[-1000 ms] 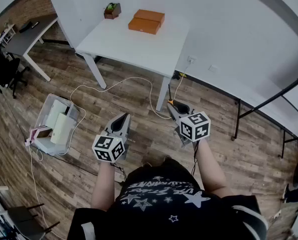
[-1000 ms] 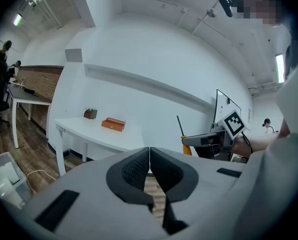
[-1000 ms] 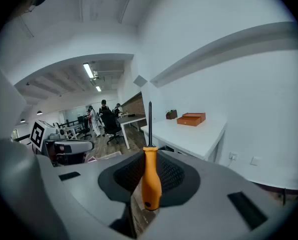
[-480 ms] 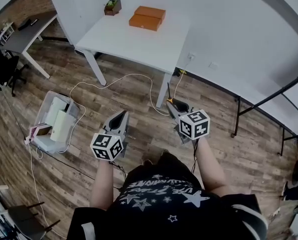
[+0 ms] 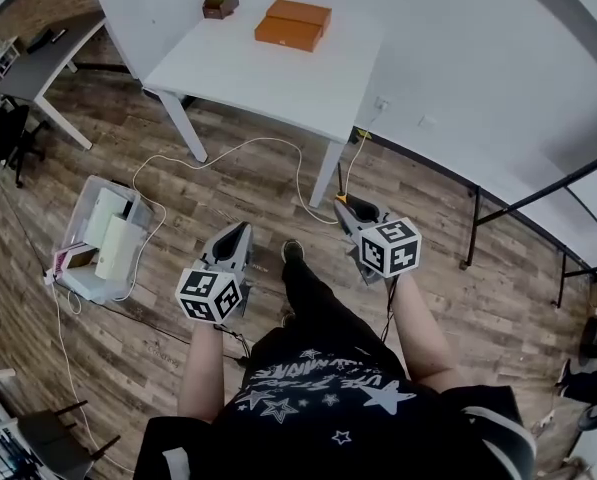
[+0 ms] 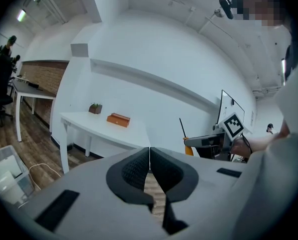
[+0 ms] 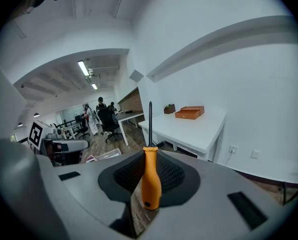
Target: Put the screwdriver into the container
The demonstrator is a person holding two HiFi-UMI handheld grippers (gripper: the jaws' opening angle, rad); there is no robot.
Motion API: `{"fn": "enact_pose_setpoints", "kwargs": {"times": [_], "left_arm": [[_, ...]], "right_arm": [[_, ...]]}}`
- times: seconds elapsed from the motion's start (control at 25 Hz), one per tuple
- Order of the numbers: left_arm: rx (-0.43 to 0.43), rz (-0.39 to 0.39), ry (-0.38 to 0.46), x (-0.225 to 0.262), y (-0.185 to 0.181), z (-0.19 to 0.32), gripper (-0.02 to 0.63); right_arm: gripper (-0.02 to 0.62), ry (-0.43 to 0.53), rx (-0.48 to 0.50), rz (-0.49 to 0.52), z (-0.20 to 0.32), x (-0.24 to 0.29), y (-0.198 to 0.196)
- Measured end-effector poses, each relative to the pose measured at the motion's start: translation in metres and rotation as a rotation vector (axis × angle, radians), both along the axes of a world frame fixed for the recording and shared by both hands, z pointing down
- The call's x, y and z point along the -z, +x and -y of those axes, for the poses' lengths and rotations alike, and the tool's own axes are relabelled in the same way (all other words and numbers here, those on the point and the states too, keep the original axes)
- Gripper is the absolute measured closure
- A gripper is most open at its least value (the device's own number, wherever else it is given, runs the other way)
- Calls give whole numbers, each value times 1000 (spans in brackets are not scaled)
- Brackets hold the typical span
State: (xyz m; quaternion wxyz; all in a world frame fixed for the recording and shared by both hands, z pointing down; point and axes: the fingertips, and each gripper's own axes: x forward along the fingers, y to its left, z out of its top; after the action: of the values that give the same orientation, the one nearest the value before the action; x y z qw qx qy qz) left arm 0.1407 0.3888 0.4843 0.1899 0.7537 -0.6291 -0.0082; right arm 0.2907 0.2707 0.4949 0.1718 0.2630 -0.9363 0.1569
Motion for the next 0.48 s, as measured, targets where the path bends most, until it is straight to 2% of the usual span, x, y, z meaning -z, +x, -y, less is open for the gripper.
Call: {"fn": "enact_pose_setpoints", "kwargs": {"times": [0.2,0.48], "left_arm": [[17,4,-12,-7,-30,30,584],[27,29,-37,-15,-82,98,584]], "right_arm": [[503,-15,7,11,37,-10,-33],[503,-37,1,31,118,-24,-85]]}}
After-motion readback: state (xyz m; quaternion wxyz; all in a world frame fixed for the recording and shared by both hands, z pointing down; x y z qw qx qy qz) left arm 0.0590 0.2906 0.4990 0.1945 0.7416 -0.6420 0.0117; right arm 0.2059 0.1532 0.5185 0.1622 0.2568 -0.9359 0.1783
